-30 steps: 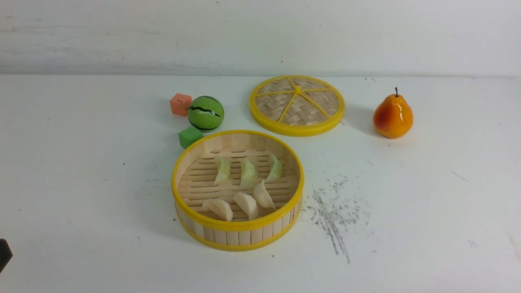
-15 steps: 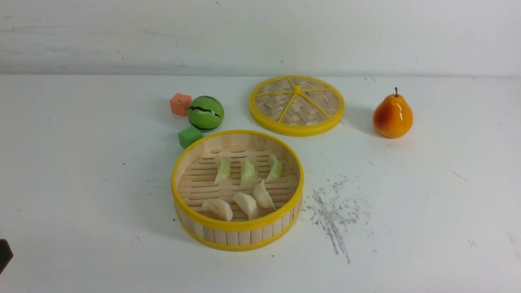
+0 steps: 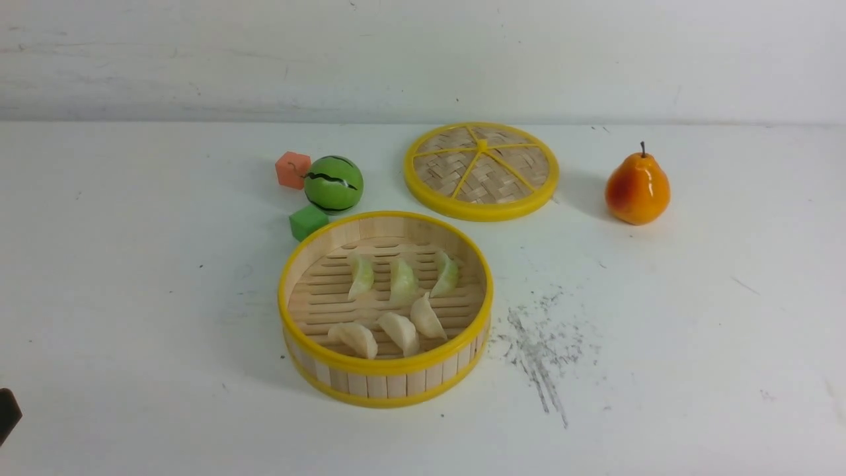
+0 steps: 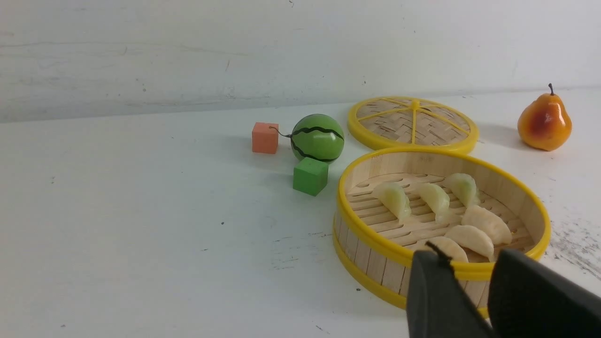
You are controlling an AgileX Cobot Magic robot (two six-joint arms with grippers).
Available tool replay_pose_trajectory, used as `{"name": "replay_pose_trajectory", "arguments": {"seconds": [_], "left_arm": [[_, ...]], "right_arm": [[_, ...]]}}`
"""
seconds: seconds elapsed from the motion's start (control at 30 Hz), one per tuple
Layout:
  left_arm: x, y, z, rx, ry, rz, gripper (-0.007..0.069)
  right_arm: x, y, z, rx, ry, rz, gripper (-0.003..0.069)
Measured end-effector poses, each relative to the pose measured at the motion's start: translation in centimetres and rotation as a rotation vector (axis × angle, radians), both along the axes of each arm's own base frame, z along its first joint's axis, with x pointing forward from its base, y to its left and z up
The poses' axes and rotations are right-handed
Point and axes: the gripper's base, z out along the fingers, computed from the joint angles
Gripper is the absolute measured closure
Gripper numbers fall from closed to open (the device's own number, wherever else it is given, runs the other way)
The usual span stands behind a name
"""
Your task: Put the dumplings into the steamer on the white table.
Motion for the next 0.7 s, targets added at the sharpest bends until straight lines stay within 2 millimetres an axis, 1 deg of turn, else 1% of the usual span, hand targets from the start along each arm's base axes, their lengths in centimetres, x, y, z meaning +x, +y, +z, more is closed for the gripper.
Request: {"name": "replay_pose_trajectory", "arguments": {"seconds": [0.33, 0.43, 0.57, 0.7], "left_arm": [[0.0, 0.0, 0.0, 0.000, 0.000, 0.000, 0.0439], [-0.1, 0.0, -0.3, -0.001, -0.003, 0.003, 0.0439], [-0.6, 1.0, -1.2, 0.031, -0.023, 0.116, 0.0439], [-1.0, 1.2, -2.4, -0.083, -0.063, 0.192, 0.0446]], "right_arm": [[0.0, 0.0, 0.0, 0.000, 0.000, 0.000, 0.0639], [0.0, 0.0, 0.0, -0.001, 0.000, 0.000, 0.0637], [0.0, 0.0, 0.0, -0.002, 0.000, 0.000, 0.0634], [0.0, 0.0, 0.0, 0.001, 0.000, 0.000, 0.0627]]}}
